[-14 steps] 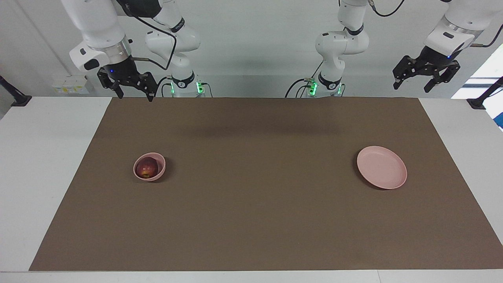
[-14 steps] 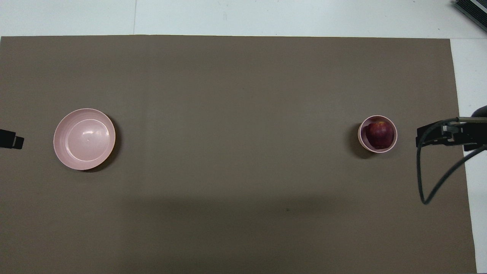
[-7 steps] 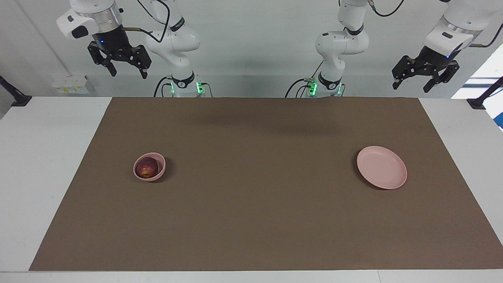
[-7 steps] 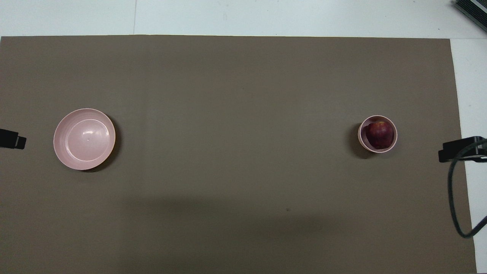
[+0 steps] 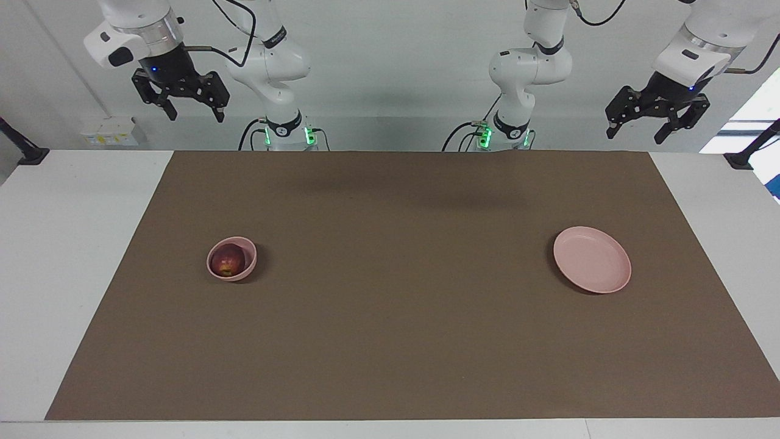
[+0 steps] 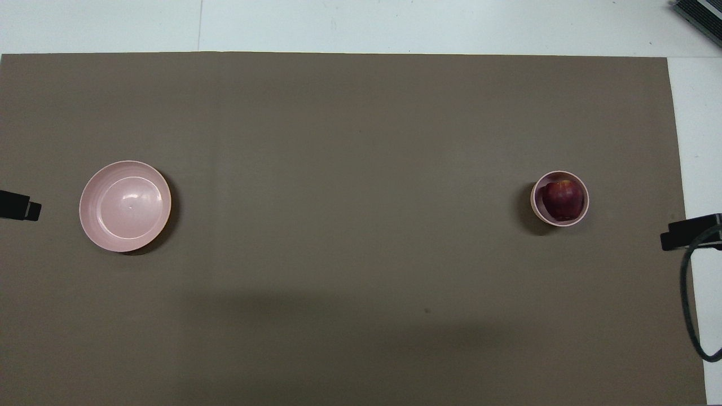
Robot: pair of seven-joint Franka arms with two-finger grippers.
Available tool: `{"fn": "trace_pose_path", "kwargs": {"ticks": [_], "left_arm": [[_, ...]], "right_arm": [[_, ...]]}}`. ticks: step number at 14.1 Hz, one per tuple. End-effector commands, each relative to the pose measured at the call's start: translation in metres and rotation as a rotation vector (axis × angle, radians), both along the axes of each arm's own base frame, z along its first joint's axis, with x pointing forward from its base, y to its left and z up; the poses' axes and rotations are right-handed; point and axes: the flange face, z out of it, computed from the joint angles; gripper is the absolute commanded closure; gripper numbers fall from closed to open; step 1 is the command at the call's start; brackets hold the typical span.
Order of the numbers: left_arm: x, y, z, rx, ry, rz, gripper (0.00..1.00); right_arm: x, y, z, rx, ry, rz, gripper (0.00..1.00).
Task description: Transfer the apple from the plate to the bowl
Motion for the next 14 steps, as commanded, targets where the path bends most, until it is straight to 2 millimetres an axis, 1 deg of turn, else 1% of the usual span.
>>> {"fn": "trace_pose_path", "kwargs": {"ticks": [1,4,6,9,12,14], "left_arm": [[0.0000,0.0010,0.0021,0.012,-0.007,-0.003,0.00],[0.0001,0.0061,0.0021,0.008,-0.006,0.033,0.00],[0.0001,0.0071,0.0021,0.010,-0.005,0.093,0.00],[-0.0004,0.0063,0.0022,0.010,-0.005,0.092,0.00],[-0.0003,0.0063,0.0030,0.010,-0.008,0.094,0.00],[0.0004,0.0055,0.0024,0.010,-0.008,0.092,0.00]], "right_arm": [[-0.0018,0.0009,0.0085,0.024,-0.034,0.026,0.00],[-0.0004,0.0026,0.0082,0.074,-0.038,0.026,0.00],[0.0003,0.0022,0.0084,0.067,-0.053,0.032,0.00],[0.0037,0.0028,0.0055,0.052,-0.083,0.092,0.00],[0.0043,0.0056,0.0071,0.008,-0.090,0.104,0.00],[0.0044,0.0065,0.0047,0.008,-0.089,0.102,0.00]]}}
